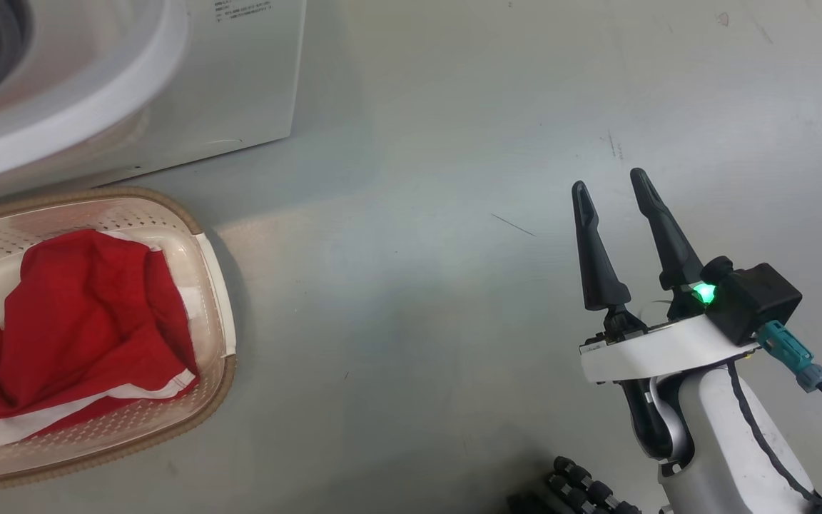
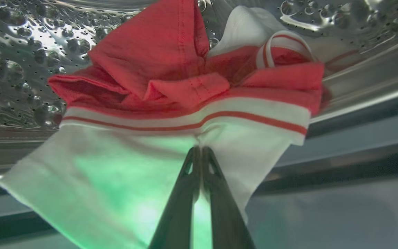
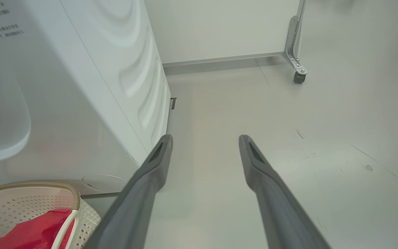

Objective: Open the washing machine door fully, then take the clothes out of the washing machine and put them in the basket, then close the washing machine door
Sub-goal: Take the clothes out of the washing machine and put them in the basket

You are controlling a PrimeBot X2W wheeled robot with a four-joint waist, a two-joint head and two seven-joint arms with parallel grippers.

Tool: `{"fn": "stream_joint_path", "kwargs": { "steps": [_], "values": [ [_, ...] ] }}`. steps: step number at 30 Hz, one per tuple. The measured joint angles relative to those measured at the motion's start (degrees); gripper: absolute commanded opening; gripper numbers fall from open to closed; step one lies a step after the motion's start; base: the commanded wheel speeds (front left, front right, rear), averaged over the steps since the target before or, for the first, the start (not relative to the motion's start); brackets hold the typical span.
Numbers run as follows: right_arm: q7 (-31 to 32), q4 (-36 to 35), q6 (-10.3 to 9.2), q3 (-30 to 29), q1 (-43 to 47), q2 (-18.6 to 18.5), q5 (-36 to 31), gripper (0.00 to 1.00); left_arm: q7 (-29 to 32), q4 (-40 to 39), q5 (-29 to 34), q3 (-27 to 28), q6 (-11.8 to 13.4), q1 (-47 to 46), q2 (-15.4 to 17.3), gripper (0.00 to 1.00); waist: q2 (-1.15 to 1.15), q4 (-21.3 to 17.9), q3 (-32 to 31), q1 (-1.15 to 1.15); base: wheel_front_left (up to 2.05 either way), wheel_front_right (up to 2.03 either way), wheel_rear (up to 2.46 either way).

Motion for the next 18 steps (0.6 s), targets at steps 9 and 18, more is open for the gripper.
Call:
{"fn": "stream_joint_path", "kwargs": {
  "steps": [9, 18],
  "values": [
    [-0.01, 0.09, -0.42, 0.02, -0.87, -0.01, 0.18, 1.00, -2.65, 1.91, 0.00, -0.27, -0.26, -0.39, -0.68, 0.00, 0.00, 0.32, -0.51, 0.00, 0.00, 0.00, 0.00],
    [-0.01, 0.66, -0.45, -0.69, -1.06, -0.01, 0.13, 1.00, -11.18, 2.07, -2.61, 0.10, -0.63, -0.29, -4.21, 0.00, 0.00, 1.13, -2.92, 0.00, 0.00, 0.00, 0.00]
  ]
}}
